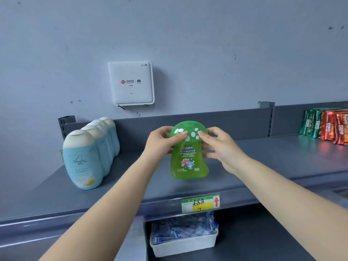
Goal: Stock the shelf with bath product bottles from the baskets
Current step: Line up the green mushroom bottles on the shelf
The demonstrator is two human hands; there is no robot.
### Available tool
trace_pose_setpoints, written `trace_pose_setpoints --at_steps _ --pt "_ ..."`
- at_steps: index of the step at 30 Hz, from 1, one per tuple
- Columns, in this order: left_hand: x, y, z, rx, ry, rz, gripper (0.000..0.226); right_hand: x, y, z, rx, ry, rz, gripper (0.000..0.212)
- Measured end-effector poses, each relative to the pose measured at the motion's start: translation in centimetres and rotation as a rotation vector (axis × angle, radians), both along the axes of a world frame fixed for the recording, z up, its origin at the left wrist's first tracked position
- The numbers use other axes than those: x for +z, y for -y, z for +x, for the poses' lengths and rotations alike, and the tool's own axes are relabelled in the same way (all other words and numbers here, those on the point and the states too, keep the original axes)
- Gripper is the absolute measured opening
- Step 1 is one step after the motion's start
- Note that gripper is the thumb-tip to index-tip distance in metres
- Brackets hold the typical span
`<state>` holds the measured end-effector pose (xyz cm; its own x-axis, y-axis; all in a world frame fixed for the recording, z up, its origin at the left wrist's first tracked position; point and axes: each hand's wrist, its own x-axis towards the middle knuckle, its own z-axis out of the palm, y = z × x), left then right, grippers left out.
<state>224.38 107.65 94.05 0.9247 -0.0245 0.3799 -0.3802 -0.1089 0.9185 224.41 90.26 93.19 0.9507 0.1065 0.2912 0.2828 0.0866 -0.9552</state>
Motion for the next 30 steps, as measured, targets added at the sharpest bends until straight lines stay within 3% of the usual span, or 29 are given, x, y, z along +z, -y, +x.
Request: trace_pose_setpoints --at_steps 5,16,19,22,24,30 --pt "-1.1 -4.0 1.8 0.078 0.004 -0.028 0.039 -1.0 -4.5 2.7 0.039 -0.005 -0.015 0.035" --pt "-2.5 -7.8 4.5 0.200 0.052 -0.027 0.021 -1.7 -8.9 6.8 0.154 -0.046 -0.041 0.033" --pt "-3.1 -8.5 4.3 0.215 0.046 0.027 0.038 -2.5 -8.8 7.4 0.222 -0.025 -0.183 0.046" --pt "-4.6 -9.6 4.6 0.276 -0.070 0.275 0.057 -3.3 -9.1 7.9 0.147 0.085 -0.486 0.071" --pt "-5.3 -10.0 4.9 0.313 -0.128 0.419 0.054 -3.7 -9.7 8.5 0.088 0.148 -0.600 0.075" --pt "-4.4 -10.6 6.8 0.360 -0.118 0.382 0.042 -3.4 -11.6 11.3 0.014 0.175 -0.572 0.084"
